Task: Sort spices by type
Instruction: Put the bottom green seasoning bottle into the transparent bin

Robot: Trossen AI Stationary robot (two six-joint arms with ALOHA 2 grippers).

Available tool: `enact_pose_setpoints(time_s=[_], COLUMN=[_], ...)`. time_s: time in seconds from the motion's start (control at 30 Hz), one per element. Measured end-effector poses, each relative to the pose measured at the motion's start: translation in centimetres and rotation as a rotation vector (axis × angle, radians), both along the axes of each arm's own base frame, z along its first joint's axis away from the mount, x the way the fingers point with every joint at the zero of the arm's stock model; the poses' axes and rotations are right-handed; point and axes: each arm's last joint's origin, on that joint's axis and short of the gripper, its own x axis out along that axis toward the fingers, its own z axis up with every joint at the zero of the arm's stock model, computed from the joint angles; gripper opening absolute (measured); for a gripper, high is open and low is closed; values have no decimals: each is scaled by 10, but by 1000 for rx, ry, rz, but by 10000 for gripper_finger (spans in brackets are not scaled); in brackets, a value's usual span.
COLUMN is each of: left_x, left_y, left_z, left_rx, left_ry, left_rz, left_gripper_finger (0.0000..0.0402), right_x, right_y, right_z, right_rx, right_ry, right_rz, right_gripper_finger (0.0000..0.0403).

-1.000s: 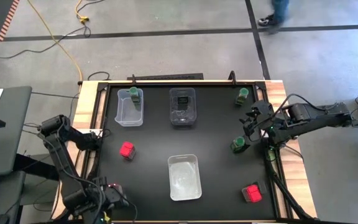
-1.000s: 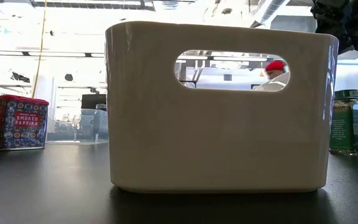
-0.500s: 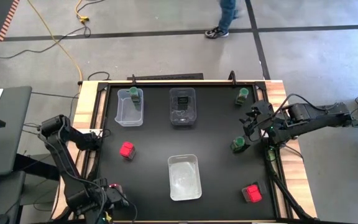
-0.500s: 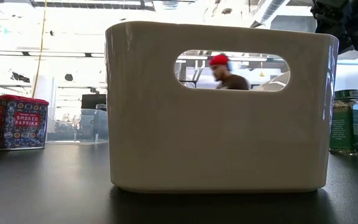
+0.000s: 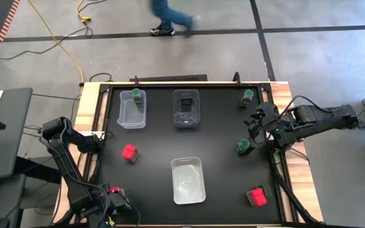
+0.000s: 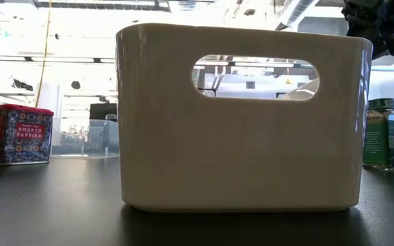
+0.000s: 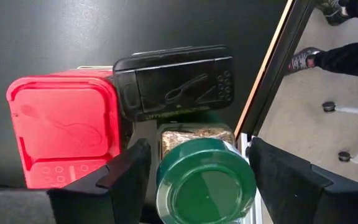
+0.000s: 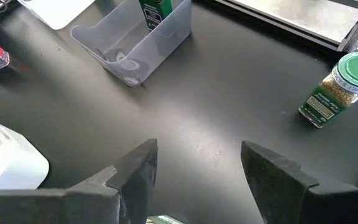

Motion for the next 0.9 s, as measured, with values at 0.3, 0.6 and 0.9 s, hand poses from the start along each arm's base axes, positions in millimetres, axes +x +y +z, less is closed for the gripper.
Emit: enact_pose_setpoints(time_s=[0.3,0.6,0.9], left_x=[-2,-4,-4], left_y=[-1,1,2], left_z=[0,-15,-20], left_rx=[6,3,-3], left_ry=[0,16,15], left_rz=[-18,27,7], left_gripper_finger=[257,257,244], right_x=[0,0,0], right_y=[0,0,0], right_z=[0,0,0], right_rx=[0,0,1], right_ry=[0,0,-2], right_rz=[0,0,-1], right_gripper_finger=[260,260,260])
